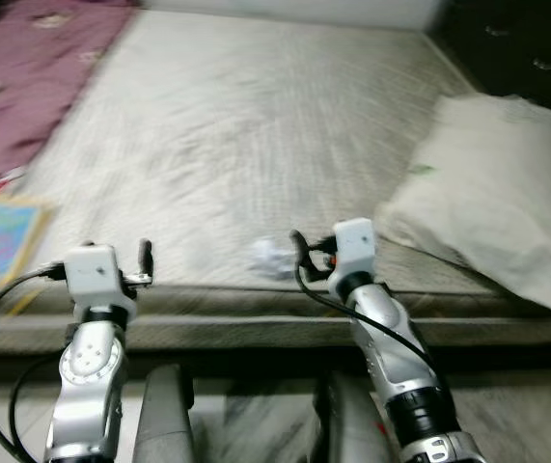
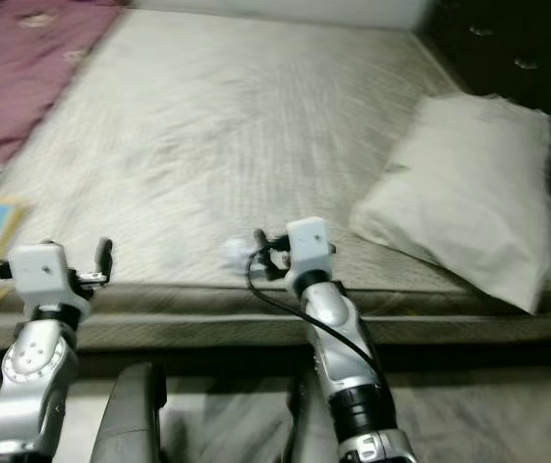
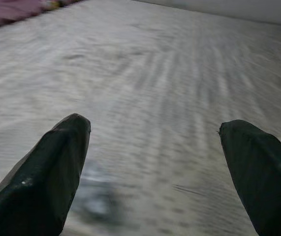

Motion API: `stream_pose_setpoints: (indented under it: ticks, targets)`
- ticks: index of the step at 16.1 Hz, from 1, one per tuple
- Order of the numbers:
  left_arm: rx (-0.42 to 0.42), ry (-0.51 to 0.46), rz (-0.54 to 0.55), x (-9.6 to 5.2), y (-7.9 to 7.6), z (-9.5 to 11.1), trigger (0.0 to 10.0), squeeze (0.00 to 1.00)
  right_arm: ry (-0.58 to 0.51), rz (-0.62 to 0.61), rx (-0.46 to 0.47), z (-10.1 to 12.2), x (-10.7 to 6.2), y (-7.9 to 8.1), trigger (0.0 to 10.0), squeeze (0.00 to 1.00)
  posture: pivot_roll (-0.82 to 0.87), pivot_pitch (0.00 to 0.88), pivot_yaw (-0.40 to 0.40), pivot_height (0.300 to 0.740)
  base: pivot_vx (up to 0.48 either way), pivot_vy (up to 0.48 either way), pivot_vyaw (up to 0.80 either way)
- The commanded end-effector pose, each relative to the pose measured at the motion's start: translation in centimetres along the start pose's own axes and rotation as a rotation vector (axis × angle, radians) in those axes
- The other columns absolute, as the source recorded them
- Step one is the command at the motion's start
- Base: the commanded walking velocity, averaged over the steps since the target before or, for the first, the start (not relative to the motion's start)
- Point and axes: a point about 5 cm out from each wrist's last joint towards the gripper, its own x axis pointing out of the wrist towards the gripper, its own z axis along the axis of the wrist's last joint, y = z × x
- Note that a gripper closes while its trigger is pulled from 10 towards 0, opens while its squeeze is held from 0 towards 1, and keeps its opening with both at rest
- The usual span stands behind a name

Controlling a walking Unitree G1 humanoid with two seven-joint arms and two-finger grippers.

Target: Clean up the room

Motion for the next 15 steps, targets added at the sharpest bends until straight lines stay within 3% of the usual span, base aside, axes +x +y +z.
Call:
stream_pose_setpoints:
  ticks: [1, 5, 10, 15]
  targets:
    - [-0.015, 0.022, -0.028, -0.2, -0.8, -0.4, 10.0, 0.00, 0.026, -0.038, 0.008, -0.6, -0.3, -1.2, 10.0, 0.00, 0.09, 0.060, -0.064, 0.531, 0.000, 0.000, 0.00]
    - [-0.016, 0.027, -0.034, -0.1, -0.9, -0.5, 10.0, 0.00, 0.020, -0.029, -0.010, -0.5, -0.3, -1.2, 10.0, 0.00, 0.09, 0.061, -0.064, 0.531, 0.000, 0.000, 0.00]
    - [-0.019, 0.031, -0.033, -0.1, -1.0, -0.5, 10.0, 0.00, 0.070, 0.020, -0.039, -1.0, 0.1, -0.9, 10.0, 0.00, 0.09, 0.066, -0.066, 0.531, 0.000, 0.000, 0.79]
    - [0.032, 0.001, -0.050, -0.9, -0.7, 0.2, 10.0, 0.00, 0.108, 0.094, -0.085, -1.7, 1.3, 0.0, 10.0, 0.00, 0.16, 0.066, -0.069, 0.531, 0.000, 0.000, 0.18]
